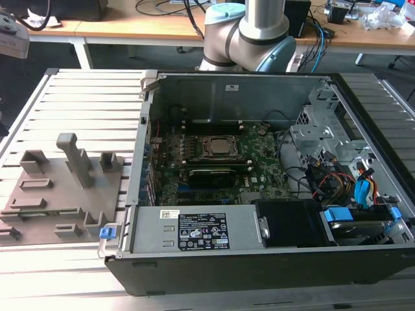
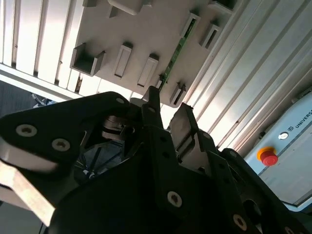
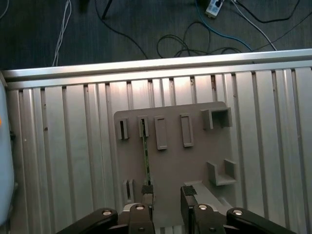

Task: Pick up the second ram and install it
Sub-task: 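Pick up the second ram and move it above second insertion slot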

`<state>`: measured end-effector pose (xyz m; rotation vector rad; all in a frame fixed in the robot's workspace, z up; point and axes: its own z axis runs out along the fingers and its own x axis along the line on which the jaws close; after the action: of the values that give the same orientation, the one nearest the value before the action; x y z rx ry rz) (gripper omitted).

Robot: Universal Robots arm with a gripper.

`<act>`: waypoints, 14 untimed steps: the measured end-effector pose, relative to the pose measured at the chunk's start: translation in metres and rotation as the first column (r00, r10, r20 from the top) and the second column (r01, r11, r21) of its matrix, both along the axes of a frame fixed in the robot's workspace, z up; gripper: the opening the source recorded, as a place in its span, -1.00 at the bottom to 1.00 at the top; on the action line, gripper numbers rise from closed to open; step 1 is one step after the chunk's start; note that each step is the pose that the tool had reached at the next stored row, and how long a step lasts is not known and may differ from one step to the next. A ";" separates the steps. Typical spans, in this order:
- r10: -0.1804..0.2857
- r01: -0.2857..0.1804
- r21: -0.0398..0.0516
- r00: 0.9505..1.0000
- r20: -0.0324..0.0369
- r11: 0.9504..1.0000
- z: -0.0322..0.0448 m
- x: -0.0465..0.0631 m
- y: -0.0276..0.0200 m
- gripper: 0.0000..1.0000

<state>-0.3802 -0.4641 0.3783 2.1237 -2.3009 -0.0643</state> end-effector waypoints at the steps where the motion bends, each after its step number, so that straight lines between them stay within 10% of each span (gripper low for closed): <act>1: 0.000 0.000 0.000 1.000 0.000 1.000 0.0000 0.000 0.0000 -0.28; 14: -0.059 0.059 0.000 0.998 0.000 0.998 -0.0028 0.000 0.0000 -0.28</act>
<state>-0.3802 -0.4641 0.3755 2.0561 -2.3631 -0.0648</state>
